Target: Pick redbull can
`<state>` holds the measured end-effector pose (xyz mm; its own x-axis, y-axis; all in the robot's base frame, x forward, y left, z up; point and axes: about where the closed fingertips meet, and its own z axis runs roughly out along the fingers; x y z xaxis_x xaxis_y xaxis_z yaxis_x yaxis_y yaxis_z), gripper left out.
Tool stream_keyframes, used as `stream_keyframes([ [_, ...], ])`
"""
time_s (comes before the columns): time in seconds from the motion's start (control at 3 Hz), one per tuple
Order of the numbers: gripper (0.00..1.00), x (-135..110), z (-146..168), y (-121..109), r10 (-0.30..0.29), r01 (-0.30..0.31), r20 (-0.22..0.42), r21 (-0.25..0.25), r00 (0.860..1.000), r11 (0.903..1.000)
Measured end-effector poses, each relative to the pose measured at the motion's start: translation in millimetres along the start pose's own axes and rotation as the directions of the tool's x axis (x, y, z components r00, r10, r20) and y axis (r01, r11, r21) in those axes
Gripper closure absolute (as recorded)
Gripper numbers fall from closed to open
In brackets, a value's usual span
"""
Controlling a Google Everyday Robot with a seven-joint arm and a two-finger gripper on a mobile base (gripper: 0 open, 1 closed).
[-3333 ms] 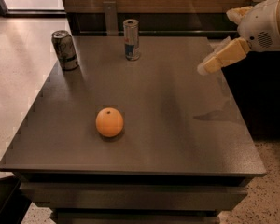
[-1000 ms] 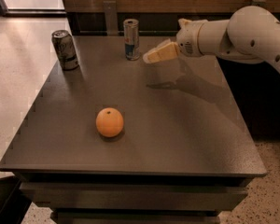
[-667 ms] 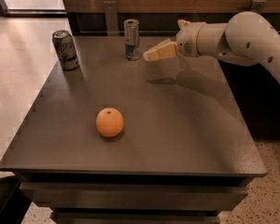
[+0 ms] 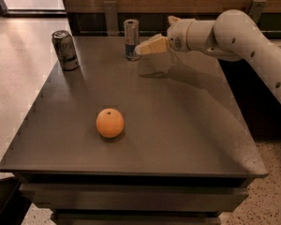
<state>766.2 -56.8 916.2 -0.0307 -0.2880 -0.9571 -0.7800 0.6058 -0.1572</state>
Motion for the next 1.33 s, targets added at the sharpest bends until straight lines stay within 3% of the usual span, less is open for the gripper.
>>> stream_keyframes([
  [1.33, 0.00, -3, 58, 8, 0.063, -0.056, 0.078, -0.085, 0.995, 0.9948],
])
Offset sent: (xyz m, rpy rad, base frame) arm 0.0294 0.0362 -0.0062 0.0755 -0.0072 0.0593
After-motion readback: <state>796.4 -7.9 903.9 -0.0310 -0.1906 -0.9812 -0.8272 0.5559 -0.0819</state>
